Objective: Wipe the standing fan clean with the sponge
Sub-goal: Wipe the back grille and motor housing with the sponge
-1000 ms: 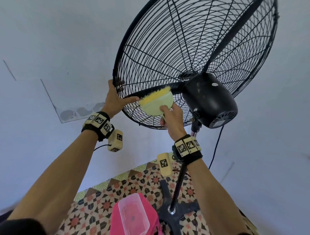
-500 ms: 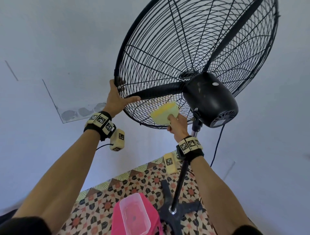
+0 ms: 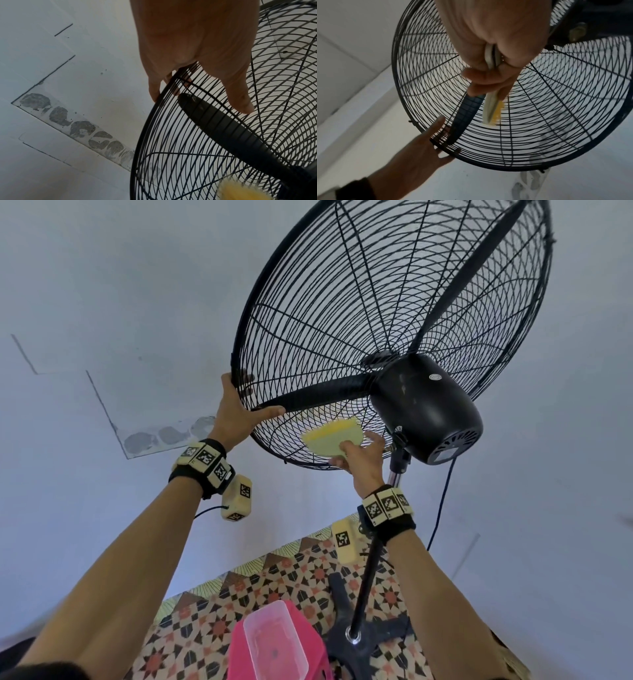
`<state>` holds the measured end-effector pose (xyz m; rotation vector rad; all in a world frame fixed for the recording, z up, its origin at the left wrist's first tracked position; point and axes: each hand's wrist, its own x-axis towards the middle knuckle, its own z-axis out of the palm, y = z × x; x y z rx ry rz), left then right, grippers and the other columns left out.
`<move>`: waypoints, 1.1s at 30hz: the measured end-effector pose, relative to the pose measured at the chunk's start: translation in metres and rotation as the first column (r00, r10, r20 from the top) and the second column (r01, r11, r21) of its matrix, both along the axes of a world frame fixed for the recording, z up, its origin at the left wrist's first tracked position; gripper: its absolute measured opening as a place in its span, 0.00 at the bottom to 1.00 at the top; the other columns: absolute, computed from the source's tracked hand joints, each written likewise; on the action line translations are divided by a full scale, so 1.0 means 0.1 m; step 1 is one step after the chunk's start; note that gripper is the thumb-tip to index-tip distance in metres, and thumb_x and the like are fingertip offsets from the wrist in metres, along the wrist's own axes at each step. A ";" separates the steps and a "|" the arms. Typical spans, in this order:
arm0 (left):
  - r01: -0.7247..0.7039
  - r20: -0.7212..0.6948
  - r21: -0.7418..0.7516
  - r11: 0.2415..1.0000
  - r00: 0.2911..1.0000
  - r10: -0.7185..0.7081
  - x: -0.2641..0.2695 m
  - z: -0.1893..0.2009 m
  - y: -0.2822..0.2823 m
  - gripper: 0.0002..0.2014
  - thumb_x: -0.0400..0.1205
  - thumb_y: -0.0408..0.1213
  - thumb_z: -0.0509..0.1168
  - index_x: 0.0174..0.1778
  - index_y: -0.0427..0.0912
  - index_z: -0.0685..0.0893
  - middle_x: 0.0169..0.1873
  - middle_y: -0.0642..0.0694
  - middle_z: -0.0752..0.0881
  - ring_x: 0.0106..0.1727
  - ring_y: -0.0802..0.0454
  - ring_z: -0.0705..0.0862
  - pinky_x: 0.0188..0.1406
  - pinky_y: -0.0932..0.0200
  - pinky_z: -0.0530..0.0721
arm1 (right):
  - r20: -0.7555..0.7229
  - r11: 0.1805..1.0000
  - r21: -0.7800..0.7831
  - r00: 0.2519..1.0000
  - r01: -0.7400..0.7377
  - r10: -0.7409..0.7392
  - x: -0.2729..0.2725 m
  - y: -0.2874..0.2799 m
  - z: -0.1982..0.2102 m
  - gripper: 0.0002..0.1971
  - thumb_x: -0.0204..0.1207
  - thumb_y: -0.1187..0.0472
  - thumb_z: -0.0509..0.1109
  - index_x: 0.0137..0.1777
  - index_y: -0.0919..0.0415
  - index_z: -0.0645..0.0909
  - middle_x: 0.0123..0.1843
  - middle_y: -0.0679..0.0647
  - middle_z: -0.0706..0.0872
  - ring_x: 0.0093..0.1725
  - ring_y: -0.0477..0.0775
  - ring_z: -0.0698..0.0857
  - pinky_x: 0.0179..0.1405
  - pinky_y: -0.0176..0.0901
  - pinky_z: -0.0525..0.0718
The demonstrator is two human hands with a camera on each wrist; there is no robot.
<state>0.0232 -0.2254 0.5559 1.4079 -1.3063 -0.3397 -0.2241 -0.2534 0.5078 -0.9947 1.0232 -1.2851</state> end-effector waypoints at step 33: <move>-0.039 0.014 -0.030 0.999 0.999 0.039 -0.02 -0.03 0.01 0.51 0.68 0.54 0.86 0.79 0.45 0.62 0.74 0.49 0.76 0.75 0.49 0.74 0.75 0.48 0.72 | -0.131 0.859 -0.496 0.967 0.127 -0.219 0.22 0.09 -0.17 0.14 0.83 0.64 0.65 0.64 0.47 0.76 0.44 0.40 0.86 0.43 0.65 0.88 0.32 0.59 0.88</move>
